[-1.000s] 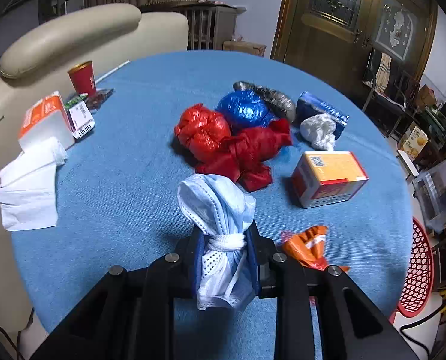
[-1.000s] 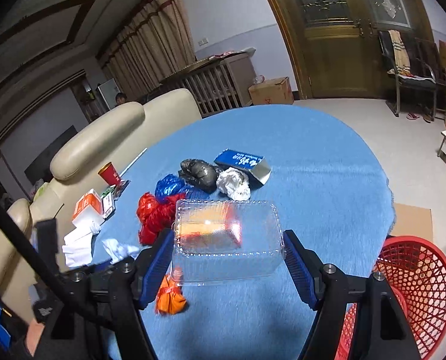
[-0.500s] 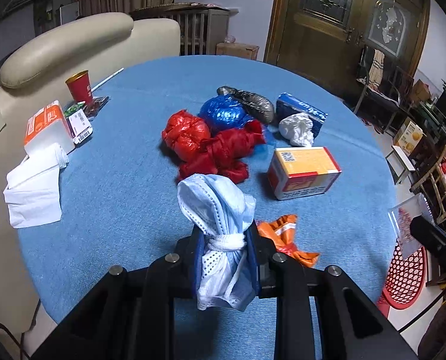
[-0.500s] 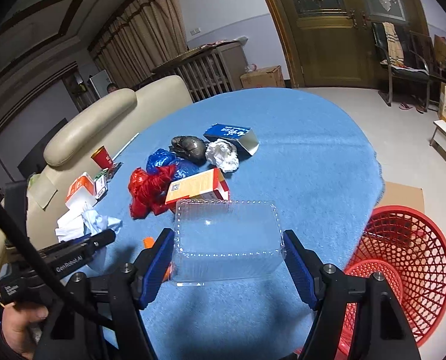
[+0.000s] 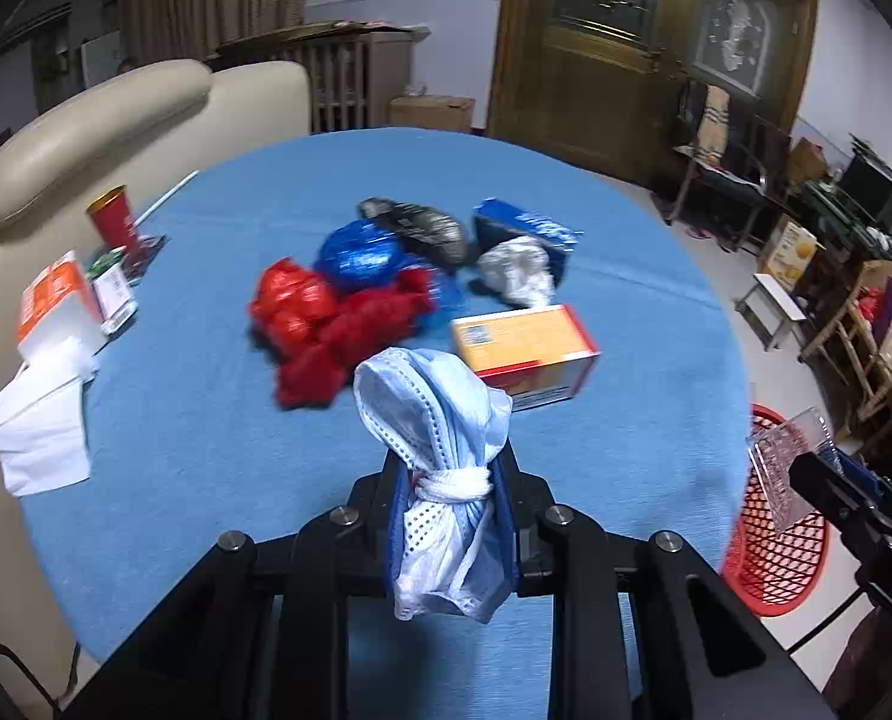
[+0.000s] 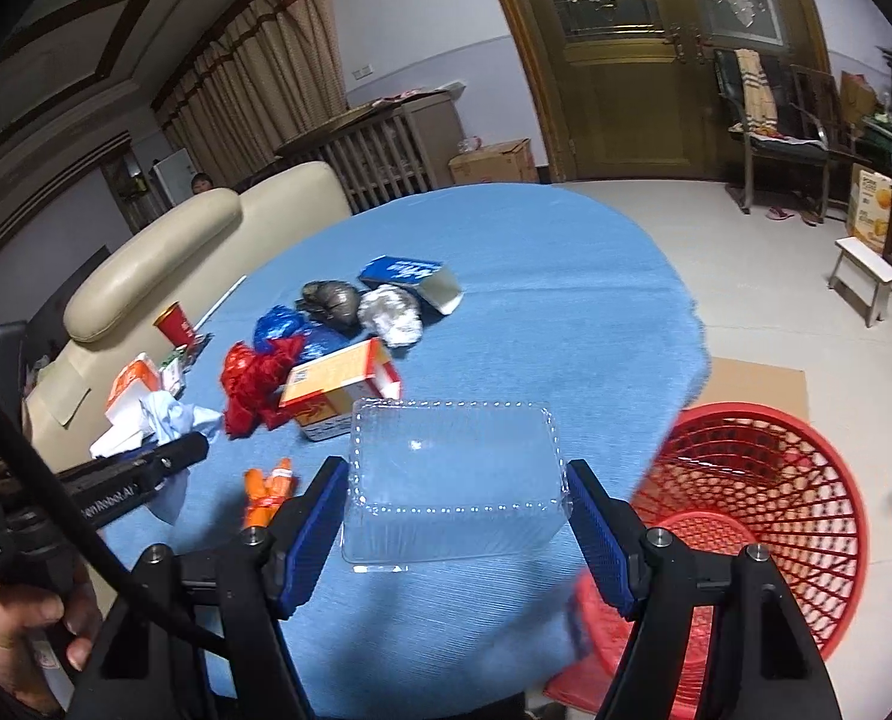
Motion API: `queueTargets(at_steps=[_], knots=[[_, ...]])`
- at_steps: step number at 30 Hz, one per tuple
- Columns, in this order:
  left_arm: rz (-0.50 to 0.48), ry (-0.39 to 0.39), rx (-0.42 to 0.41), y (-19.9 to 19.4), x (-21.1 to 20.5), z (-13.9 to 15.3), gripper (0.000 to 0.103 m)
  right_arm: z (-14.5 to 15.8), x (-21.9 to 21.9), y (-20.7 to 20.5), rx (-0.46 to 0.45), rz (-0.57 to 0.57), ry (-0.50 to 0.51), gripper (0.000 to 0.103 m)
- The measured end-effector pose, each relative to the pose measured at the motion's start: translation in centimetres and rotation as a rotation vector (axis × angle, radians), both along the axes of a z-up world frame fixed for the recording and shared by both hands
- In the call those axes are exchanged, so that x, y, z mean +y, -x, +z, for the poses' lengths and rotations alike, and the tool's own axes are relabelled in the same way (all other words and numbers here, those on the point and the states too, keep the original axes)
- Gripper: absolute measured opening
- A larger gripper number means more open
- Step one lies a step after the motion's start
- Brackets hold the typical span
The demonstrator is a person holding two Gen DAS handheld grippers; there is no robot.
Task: Collect trash
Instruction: 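Carry the mask and clear container over the red wastebasket and release both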
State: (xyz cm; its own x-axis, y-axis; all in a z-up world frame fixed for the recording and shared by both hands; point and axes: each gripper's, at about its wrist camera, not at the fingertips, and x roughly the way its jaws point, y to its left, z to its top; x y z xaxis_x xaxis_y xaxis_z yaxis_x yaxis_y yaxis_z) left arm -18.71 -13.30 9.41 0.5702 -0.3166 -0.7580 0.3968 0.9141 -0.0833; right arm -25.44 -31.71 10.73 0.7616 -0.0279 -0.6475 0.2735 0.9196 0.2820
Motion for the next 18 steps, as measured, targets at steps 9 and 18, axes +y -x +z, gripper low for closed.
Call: queueTargets(at_steps=[9,18], knots=[[-0.170,0.035,-0.008,2.2,-7.2,1.2,0.027,-0.2,-6.3,4.3,0.025,-0.170,0.031,0.075],[-0.361,0.032,-0.017,5.6,-15.6,1.7,0.027,-2.1,-11.5,7.6,0.094,-0.278,0.050,0.075]])
